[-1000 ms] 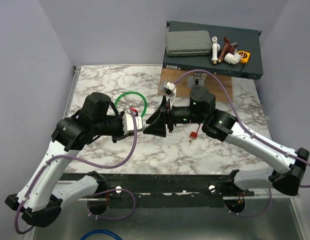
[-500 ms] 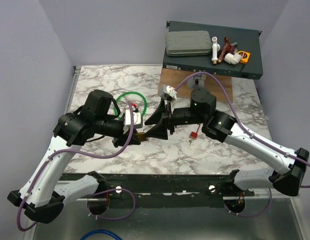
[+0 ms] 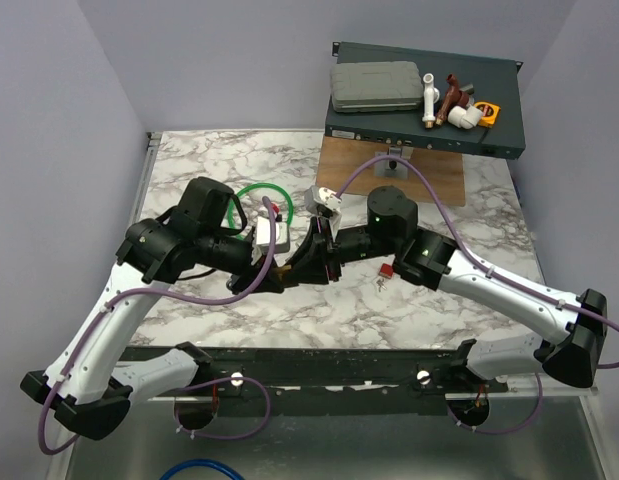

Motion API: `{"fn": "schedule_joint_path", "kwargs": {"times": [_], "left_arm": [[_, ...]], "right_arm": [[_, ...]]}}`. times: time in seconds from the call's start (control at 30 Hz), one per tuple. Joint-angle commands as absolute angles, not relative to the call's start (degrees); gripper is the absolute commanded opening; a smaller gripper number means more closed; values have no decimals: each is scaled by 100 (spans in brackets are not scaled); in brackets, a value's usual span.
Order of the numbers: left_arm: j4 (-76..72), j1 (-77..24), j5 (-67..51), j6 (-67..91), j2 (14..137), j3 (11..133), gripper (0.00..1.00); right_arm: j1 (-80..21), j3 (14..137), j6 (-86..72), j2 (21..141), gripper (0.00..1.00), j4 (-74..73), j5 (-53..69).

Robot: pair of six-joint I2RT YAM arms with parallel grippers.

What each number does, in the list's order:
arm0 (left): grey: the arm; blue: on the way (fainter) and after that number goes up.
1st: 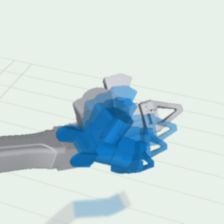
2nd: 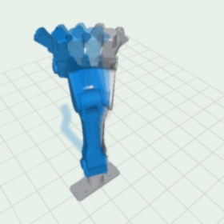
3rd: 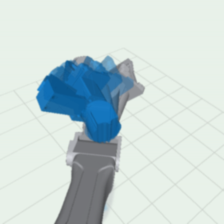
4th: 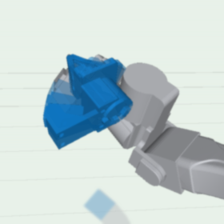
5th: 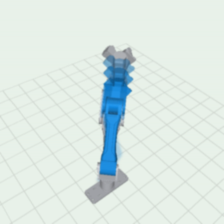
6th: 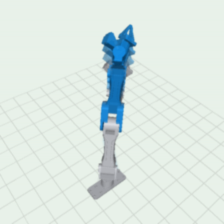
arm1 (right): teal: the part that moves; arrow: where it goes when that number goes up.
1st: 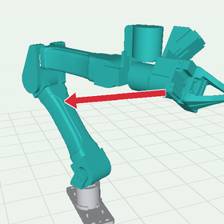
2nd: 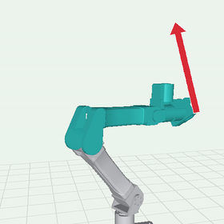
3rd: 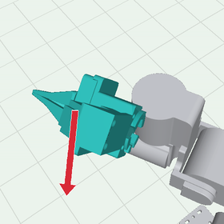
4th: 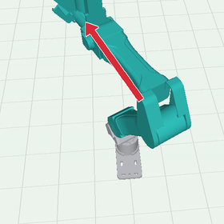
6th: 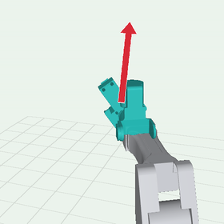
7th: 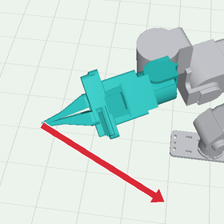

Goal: Unlock with the key

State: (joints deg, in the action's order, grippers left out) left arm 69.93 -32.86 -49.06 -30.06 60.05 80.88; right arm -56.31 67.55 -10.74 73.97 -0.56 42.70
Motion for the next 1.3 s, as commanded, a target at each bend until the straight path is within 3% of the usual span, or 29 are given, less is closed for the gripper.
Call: {"fn": "schedule_joint_path", "kwargs": {"times": [0.0, 0.07, 0.17, 0.2, 0.3, 0.53, 0.83, 0.93, 1.13, 1.27], "left_arm": [[6677, -3234, -5093, -2999, 6035, 8281, 0], [6655, -3234, -4965, -2999, 6055, 8249, 4], [6780, -3234, -4483, -2996, 6143, 8251, 55], [6836, -3233, -4268, -2997, 6160, 8276, 61], [7072, -3222, -3842, -3322, 6053, 8237, 65], [7369, -3060, -3479, -3897, 5731, 7549, 65], [6835, -3050, -3222, -4357, 5533, 6427, 56], [6639, -3050, -3215, -4389, 5457, 6362, 44], [6215, -3050, -3037, -4468, 5275, 6426, 8], [5569, -3137, -2517, -4599, 5255, 6177, 5]], "right_arm": [[-5706, 6591, -1316, 7460, 13, 299, 4458], [-5707, 6487, -1482, 7454, 1, 556, 4342], [-5711, 6365, -1582, 7405, 1, 564, 3820], [-5711, 6342, -1551, 7375, 1, 478, 3623], [-5709, 6214, -1358, 7245, 1, 307, 3243], [-5703, 6012, -1162, 7035, 1, 9, 2900], [-5694, 6018, -1204, 7062, 1, 9, 2754], [-5650, 5995, -1304, 7132, 1, 9, 2676], [-5354, 5867, -1901, 7313, 1, 88, 2585], [-5045, 5871, -2366, 7499, 1, 84, 2762]]}}
